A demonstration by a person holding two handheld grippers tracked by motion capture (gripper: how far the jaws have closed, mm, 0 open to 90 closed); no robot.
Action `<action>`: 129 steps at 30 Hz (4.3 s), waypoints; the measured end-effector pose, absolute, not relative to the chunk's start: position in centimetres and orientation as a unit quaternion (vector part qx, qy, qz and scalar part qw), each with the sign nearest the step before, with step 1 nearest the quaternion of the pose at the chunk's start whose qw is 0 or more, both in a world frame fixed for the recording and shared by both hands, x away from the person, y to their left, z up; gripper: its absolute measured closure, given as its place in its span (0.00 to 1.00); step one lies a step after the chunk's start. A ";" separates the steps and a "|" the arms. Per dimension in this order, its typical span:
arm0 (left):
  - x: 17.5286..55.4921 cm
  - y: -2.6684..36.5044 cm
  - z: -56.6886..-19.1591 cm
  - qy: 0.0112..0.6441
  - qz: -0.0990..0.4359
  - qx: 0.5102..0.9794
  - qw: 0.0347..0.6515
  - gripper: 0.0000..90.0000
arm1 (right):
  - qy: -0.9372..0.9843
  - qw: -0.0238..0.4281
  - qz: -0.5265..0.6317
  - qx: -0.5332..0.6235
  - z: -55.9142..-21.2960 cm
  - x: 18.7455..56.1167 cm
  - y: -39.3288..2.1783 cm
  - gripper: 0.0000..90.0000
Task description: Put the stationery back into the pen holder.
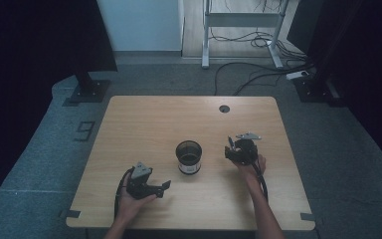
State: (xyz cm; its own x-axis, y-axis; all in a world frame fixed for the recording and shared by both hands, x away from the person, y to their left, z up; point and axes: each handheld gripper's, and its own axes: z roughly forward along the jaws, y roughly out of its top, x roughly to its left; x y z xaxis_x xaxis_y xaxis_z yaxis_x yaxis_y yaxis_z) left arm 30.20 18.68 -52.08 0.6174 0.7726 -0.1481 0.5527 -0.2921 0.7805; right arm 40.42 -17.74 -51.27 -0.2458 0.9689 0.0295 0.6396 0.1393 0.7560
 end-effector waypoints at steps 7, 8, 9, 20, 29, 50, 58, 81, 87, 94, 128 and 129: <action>30.4 18.6 -52.3 0.418 0.123 0.795 0.422 0.09 | 0.717 0.237 0.327 0.569 -51.9 41.9 -17.7 0.34; 30.4 18.6 -52.4 0.418 0.122 0.795 0.422 0.09 | 0.717 0.236 0.326 0.568 -51.9 42.2 -17.7 0.34; 30.5 18.5 -52.4 0.418 0.121 0.795 0.422 0.09 | 0.718 0.237 0.325 0.568 -51.8 42.4 -17.7 0.34; 30.5 18.6 -52.4 0.420 0.115 0.794 0.425 0.09 | 0.715 0.230 0.313 0.582 -52.1 44.5 -18.3 0.40; 30.4 18.7 -52.1 0.419 0.116 0.791 0.431 0.09 | 0.730 0.226 0.283 0.579 -53.2 45.7 -17.6 0.48; 31.1 21.0 -51.6 0.432 0.111 0.780 0.439 0.16 | 0.725 0.238 0.298 0.574 -54.2 46.0 -16.2 0.88; 31.0 21.6 -51.3 0.437 0.110 0.773 0.446 0.16 | 0.705 0.210 0.345 0.583 -53.8 45.1 -17.3 0.88; 30.7 21.1 -51.1 0.431 0.107 0.776 0.448 0.16 | 0.685 0.238 0.412 0.551 -49.8 43.2 -18.5 0.88; 30.6 21.3 -51.0 0.432 0.107 0.774 0.449 0.16 | 0.678 0.247 0.426 0.546 -49.1 42.8 -18.6 0.88; 30.7 21.2 -51.0 0.432 0.107 0.775 0.448 0.16 | 0.676 0.254 0.443 0.531 -48.0 42.0 -18.1 0.88; 30.6 20.9 -51.0 0.426 0.094 0.781 0.448 0.16 | 0.672 0.261 0.532 0.444 -41.1 40.5 -11.3 0.88; 30.5 21.0 -50.9 0.426 0.093 0.781 0.448 0.16 | 0.672 0.263 0.533 0.441 -41.0 40.5 -11.1 0.88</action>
State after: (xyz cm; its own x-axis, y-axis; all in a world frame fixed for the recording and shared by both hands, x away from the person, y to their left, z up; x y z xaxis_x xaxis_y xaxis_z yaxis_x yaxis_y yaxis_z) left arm 30.55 20.95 -50.95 0.6200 0.7484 -0.2356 0.5809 -0.2360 0.7790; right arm 40.54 -11.06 -41.01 -0.4722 0.8736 0.1175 0.3136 0.0419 0.9486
